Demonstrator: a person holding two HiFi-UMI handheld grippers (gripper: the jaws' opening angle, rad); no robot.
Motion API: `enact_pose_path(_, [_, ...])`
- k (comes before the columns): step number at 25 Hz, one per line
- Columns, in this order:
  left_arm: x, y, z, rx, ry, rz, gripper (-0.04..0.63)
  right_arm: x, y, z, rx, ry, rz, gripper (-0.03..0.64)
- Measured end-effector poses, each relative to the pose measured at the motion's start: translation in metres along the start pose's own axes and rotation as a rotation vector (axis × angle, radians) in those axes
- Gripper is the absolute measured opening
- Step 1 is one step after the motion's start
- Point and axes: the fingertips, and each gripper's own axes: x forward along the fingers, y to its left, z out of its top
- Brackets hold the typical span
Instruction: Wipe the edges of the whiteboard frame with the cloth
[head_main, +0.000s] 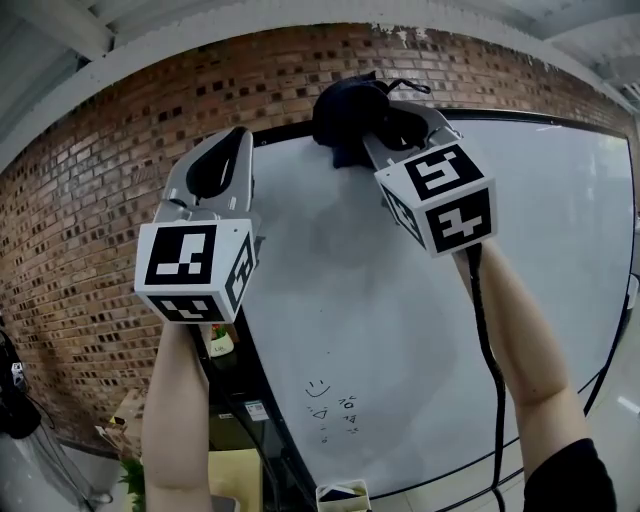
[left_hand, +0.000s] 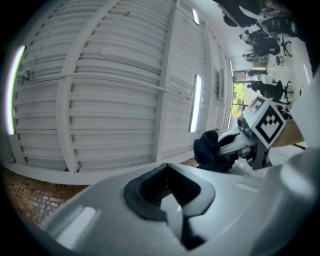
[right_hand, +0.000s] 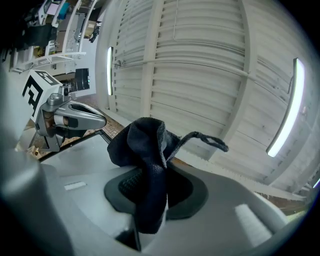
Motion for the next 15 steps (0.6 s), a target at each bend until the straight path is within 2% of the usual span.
enact_pose_path(7, [0.028,-0.051,0.003,-0.012,0.017,0.005,0.005,-0.021,-0.052,-0.026,0.006,-0.016,0.011,0.083])
enact_pose_path(15, [0.064,-0.118,0.008,0.049,0.043,-0.030,0.005,-0.053,-0.121,-0.060,0.015,-0.020,-0.021,0.083])
